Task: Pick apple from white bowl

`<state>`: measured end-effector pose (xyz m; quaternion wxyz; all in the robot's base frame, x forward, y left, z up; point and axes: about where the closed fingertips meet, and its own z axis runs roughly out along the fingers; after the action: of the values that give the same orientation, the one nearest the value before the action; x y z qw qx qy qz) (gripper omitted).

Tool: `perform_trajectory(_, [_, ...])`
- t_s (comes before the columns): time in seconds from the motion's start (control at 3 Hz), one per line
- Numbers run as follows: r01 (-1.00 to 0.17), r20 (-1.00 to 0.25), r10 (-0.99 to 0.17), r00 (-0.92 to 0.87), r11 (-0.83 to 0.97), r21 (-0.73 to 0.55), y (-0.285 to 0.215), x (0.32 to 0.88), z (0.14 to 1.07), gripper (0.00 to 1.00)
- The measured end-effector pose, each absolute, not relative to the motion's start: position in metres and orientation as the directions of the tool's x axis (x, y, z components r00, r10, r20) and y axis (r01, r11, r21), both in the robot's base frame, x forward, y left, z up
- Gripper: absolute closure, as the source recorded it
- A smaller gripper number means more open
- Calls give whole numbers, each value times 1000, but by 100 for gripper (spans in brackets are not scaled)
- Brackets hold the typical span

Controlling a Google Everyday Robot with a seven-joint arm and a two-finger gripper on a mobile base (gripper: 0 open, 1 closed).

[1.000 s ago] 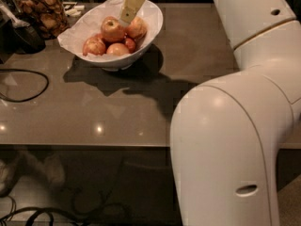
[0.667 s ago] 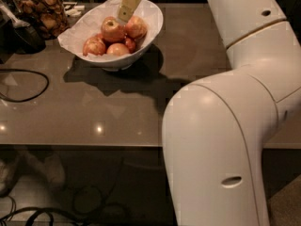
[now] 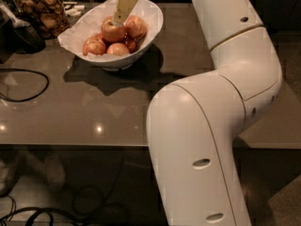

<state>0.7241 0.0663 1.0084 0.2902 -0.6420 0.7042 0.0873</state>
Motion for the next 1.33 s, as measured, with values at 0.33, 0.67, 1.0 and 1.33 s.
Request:
perform_trajectory(0.33, [-959, -523, -852, -10, 157, -237, 72, 730, 1000, 20])
perform_trajectory(0.67, [-962, -522, -853, -16, 155, -224, 78, 736, 990, 20])
perform_trajectory(1.0, [-967, -524, -852, -20, 149, -206, 85, 738, 980, 20])
perform_trajectory(1.33, [-970, -526, -850, -24, 147, -193, 90, 740, 974, 20])
